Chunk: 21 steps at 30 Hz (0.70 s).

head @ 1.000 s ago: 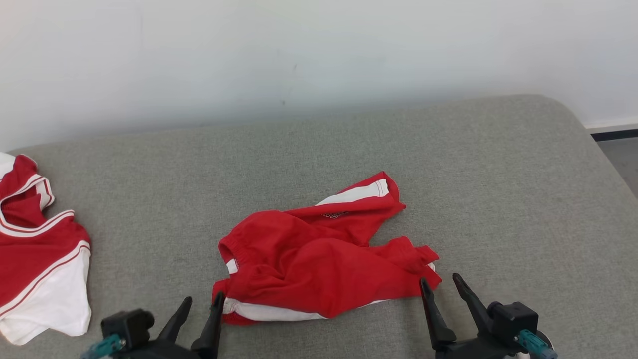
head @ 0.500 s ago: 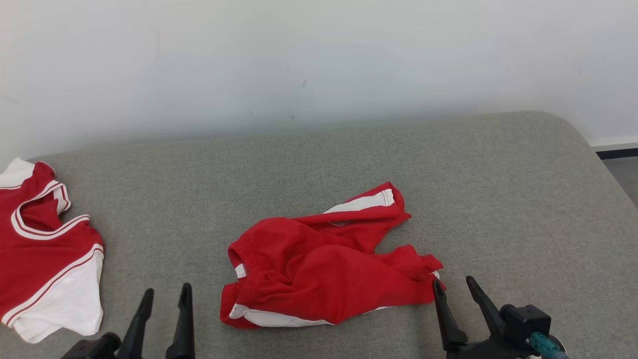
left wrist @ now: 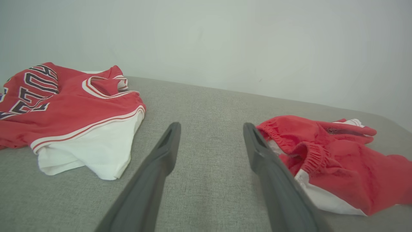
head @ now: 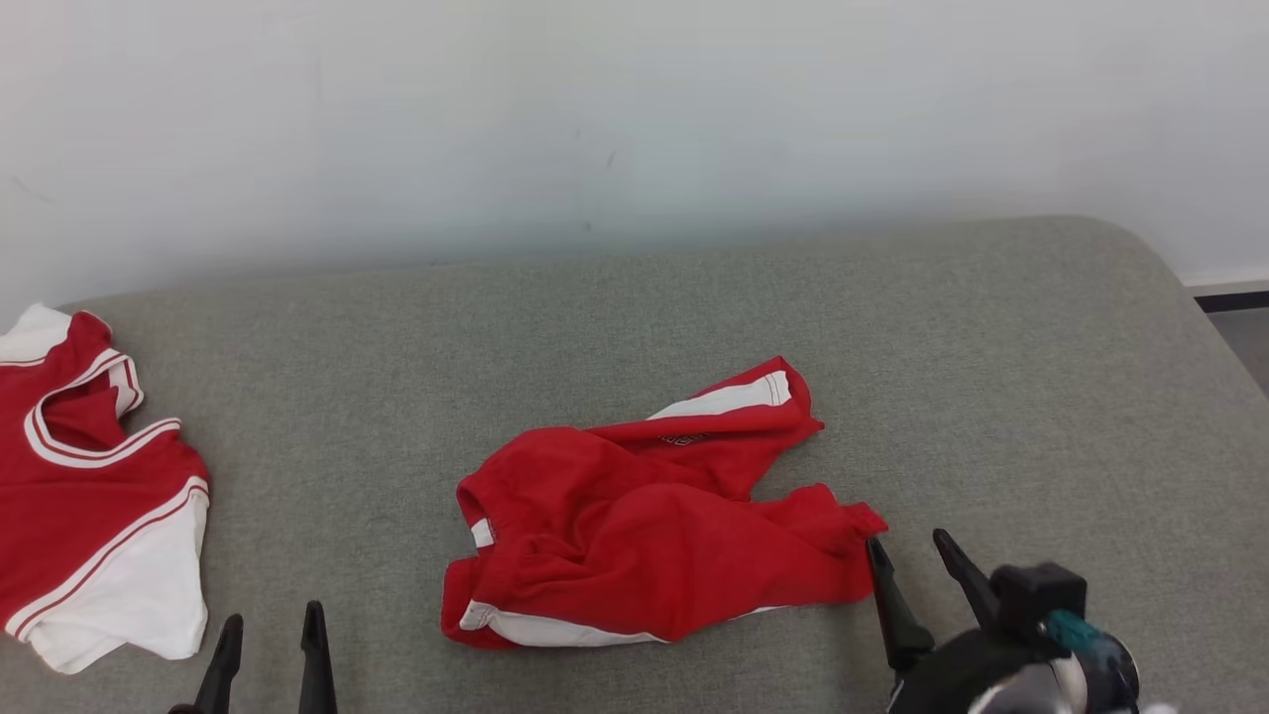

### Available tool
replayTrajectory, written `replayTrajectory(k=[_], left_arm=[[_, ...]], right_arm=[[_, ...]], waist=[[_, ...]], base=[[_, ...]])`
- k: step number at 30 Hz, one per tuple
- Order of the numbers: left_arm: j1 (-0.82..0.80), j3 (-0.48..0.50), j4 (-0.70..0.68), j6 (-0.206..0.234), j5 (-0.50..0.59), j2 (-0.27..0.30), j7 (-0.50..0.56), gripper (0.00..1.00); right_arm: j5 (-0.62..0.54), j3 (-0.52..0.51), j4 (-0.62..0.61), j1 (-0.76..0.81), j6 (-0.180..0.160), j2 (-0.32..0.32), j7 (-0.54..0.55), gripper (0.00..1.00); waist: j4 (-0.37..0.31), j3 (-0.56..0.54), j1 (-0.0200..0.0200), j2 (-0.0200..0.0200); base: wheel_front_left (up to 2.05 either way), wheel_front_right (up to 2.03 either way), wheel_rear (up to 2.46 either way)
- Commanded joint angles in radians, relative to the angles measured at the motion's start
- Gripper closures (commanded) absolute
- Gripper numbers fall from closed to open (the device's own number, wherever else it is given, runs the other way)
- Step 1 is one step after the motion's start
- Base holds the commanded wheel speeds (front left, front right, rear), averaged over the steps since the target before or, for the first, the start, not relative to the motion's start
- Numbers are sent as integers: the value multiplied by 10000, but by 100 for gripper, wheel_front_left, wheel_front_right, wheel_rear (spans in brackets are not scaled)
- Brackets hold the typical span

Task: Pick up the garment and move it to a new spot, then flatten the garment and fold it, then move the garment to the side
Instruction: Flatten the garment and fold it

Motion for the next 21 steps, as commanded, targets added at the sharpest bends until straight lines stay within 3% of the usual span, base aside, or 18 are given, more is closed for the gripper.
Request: replayTrajectory(k=[1, 9, 19, 20, 21], left_arm=[[-153, 101, 141, -115, 145, -66, -9, 0], [-796, 204, 538, -520, 510, -283, -9, 0], [-1205, 367, 805, -912, 738, -535, -11, 0], [-1245, 382, 840, -955, 759, -550, -11, 0], [-1278, 404, 865, -964, 787, -558, -11, 0]], right_arm=[[-113, 34, 99, -270, -26, -8, 486, 0], [384, 390, 671, -1241, -26, -443, 2983, 0], [1481, 1706, 1297, -2303, -26, -917, 3527, 0], [1582, 1752, 1366, -2362, -26, -909, 3519, 5], [1631, 1787, 1427, -2422, -26, -911, 3475, 36]], waist=[[55, 83, 0, -1], [216, 467, 0, -1], [300, 849, 0, -1], [316, 869, 0, -1], [329, 883, 0, -1]], base=[[0, 0, 0], [0, 0, 0], [0, 0, 0], [0, 0, 0], [0, 0, 0]])
